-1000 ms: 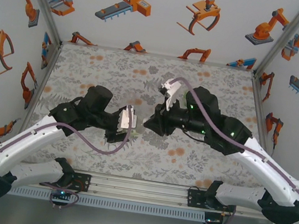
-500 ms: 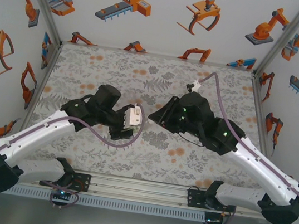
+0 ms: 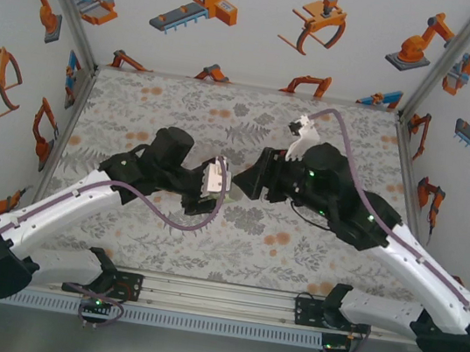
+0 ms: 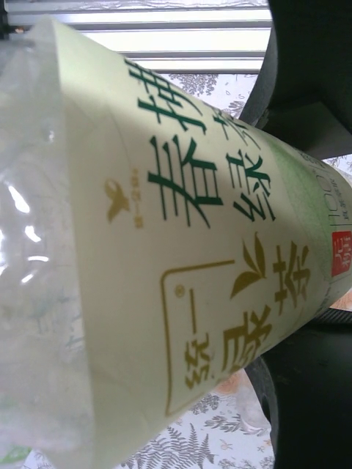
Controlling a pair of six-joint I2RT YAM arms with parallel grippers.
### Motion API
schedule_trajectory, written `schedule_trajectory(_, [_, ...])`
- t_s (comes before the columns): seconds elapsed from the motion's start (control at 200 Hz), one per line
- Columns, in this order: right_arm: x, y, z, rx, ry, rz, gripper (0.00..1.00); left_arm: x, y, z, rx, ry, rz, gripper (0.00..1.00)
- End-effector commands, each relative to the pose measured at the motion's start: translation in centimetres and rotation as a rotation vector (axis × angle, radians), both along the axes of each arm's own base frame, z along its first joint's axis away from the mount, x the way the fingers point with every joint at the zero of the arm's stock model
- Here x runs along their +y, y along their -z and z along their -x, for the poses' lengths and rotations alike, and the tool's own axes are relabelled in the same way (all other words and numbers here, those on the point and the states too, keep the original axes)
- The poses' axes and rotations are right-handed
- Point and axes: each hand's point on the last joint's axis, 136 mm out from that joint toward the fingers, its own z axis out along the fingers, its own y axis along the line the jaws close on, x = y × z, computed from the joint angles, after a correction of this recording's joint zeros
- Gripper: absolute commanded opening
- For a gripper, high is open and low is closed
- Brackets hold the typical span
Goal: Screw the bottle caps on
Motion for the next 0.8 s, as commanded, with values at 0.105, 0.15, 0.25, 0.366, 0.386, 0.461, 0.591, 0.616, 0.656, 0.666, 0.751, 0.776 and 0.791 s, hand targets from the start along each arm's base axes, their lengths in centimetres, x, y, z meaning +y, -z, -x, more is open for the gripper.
schedule_trajectory(0.105, [-0.7,-5.2,4.0,-0.451,-0.270,0.054,0.61,-1.1,-1.9,0.9,0.018,0.055,0.061,0.00])
schedule_trajectory(0.15, [-0.9,-5.3,4.9,-0.505,-0.325,0.085,0.61,-1.1,-2.0,1.1,0.017,0.062,0.061,0.00])
schedule_trajectory(0.25, [-1.1,-5.0,7.0,-0.624,-0.468,0.163,0.61,-1.0,-2.0,1.5,0.024,0.076,0.056,0.00])
schedule_trajectory(0.366, [-1.0,-4.4,9.5,-0.739,-0.661,0.240,0.61,-0.6,-1.9,2.5,0.050,0.104,0.050,0.00])
schedule_trajectory(0.386, [-1.0,-4.3,9.6,-0.748,-0.678,0.254,0.61,-0.5,-1.8,2.7,0.052,0.108,0.050,0.00])
schedule_trajectory(0.461, [-0.9,-3.9,9.8,-0.785,-0.732,0.304,0.61,-0.2,-1.5,3.2,0.050,0.122,0.046,0.00])
schedule_trajectory(0.591, [-0.5,-3.8,9.3,-0.827,-0.749,0.349,0.62,0.4,-1.3,3.8,0.037,0.138,0.039,0.00])
schedule_trajectory(0.616, [-0.4,-3.8,9.1,-0.827,-0.751,0.354,0.62,0.4,-1.3,3.9,0.036,0.143,0.041,0.00])
schedule_trajectory(0.656, [-0.1,-3.7,9.0,-0.827,-0.755,0.358,0.62,0.5,-1.5,4.1,0.030,0.150,0.043,0.00])
schedule_trajectory(0.666, [-0.1,-3.6,9.0,-0.825,-0.756,0.360,0.62,0.5,-1.6,4.1,0.028,0.151,0.044,0.00])
schedule_trajectory(0.751, [0.5,-3.4,8.6,-0.822,-0.761,0.363,0.62,0.7,-1.9,4.3,0.018,0.157,0.048,0.00])
schedule_trajectory(0.776, [0.6,-3.3,8.6,-0.820,-0.762,0.362,0.62,0.7,-2.0,4.4,0.016,0.158,0.051,0.00])
schedule_trajectory(0.791, [0.7,-3.3,8.5,-0.820,-0.764,0.362,0.62,0.8,-2.0,4.4,0.015,0.159,0.051,0.00])
